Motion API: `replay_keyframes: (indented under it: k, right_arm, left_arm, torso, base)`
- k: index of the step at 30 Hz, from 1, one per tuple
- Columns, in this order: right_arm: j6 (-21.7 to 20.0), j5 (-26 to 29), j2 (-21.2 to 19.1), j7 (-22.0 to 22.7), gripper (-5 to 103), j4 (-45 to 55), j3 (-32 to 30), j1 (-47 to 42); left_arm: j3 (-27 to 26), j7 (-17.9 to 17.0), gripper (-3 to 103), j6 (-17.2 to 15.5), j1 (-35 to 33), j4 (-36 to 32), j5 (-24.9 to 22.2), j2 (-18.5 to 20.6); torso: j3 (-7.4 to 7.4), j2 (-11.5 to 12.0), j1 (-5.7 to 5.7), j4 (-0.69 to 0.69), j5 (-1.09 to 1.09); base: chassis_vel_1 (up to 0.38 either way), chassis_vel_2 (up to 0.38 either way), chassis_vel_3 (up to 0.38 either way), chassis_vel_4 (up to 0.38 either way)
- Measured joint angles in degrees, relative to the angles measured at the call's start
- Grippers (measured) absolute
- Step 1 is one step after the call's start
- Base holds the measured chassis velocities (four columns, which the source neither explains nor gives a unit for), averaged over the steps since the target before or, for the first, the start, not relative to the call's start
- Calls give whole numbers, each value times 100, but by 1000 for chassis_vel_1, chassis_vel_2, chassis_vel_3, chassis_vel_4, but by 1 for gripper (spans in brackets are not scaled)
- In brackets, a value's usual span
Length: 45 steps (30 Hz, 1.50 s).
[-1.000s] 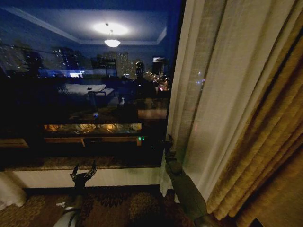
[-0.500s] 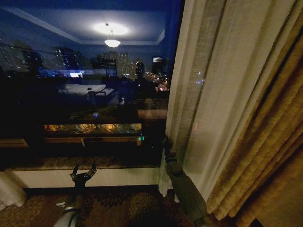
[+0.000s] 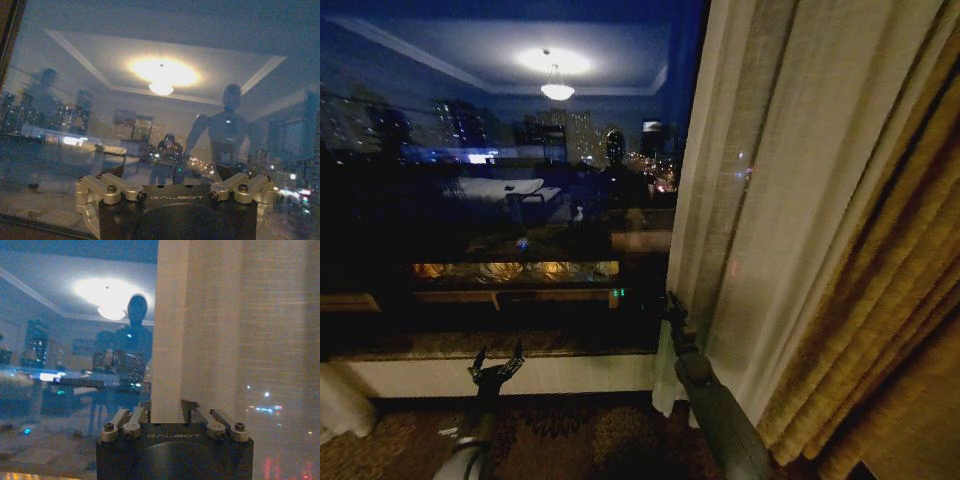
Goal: Open the curtains by pulling them apart, changing their state from closed to fully open.
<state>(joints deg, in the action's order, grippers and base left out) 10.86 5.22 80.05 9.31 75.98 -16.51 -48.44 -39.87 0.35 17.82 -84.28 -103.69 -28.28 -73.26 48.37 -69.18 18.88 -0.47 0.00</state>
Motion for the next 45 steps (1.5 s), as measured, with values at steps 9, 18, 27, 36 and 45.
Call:
replay_keyframes:
  k: [9,18,27,36,45]
  right_arm:
    - [-39,-42,-84,27,66,-129,-76,82]
    - [-155,-32,198,49,99,-699,65,772]
    - [-156,-87,252,105,100,-1053,108,1058]
    - [-21,24,-205,128,100,-435,21,561]
    - [91,272,-603,191,100,47,-224,-136]
  left_arm:
    - [0,0,100,0,0,0,0,0]
    - [0,0,100,0,0,0,0,0]
    - [0,0,100,0,0,0,0,0]
    - [0,0,100,0,0,0,0,0]
    - [0,0,100,0,0,0,0,0]
  torso:
    - [0,0,0,0,0]
    - [0,0,0,1,-1]
    - [1,0,0,1,0]
    - [0,0,0,0,0]
    - [0,0,0,0,1]
  base:
    - [0,0,0,0]
    - [0,0,0,0]
    - [0,0,0,0]
    - [0,0,0,0]
    - [0,0,0,0]
